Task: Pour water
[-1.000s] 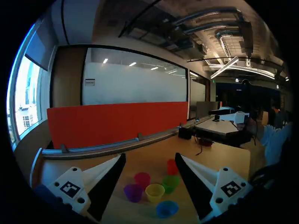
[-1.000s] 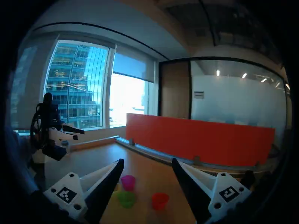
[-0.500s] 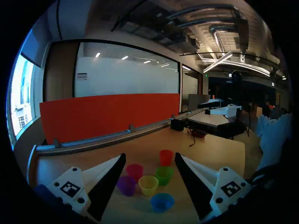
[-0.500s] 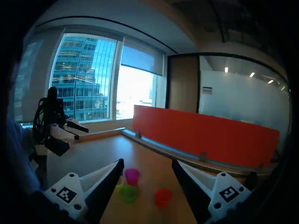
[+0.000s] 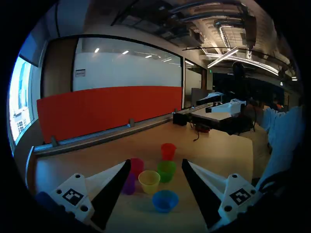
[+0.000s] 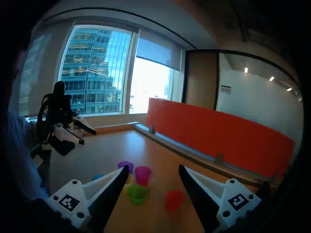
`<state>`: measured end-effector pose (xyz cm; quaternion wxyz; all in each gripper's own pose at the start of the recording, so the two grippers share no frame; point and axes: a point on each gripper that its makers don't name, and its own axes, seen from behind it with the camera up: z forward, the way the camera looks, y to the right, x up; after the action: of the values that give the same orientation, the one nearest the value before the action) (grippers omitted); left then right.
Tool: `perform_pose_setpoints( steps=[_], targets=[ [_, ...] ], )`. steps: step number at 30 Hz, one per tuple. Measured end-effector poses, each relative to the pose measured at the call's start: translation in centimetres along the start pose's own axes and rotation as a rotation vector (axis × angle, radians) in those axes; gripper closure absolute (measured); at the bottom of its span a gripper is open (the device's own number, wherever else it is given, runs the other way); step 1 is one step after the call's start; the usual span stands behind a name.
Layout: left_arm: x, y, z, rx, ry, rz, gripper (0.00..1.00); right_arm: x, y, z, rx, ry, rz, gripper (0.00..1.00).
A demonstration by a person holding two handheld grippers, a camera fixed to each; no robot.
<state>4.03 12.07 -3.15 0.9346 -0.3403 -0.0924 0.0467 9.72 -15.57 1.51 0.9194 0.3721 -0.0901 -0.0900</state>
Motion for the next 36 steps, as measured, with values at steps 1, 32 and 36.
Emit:
perform_pose_setpoints(
  steps=[1, 32, 36],
  targets=[
    [-0.3, 0.0, 0.1, -0.002, -0.005, -0.001, 0.02, -0.2, -0.1, 0.2, 0.004, -0.004, 0.000, 0.01],
    [-9.8, 2.0, 2.4, -0.061, -0.181, 0.020, 0.02, -9.5, -0.9, 4.7, 0.100, -0.164, -0.038, 0.01],
    [-11.0, 2.2, 2.6, -0.068, -0.204, 0.014, 0.02, -10.7, -1.3, 5.3, 0.112, -0.184, -0.044, 0.01]
  ],
)
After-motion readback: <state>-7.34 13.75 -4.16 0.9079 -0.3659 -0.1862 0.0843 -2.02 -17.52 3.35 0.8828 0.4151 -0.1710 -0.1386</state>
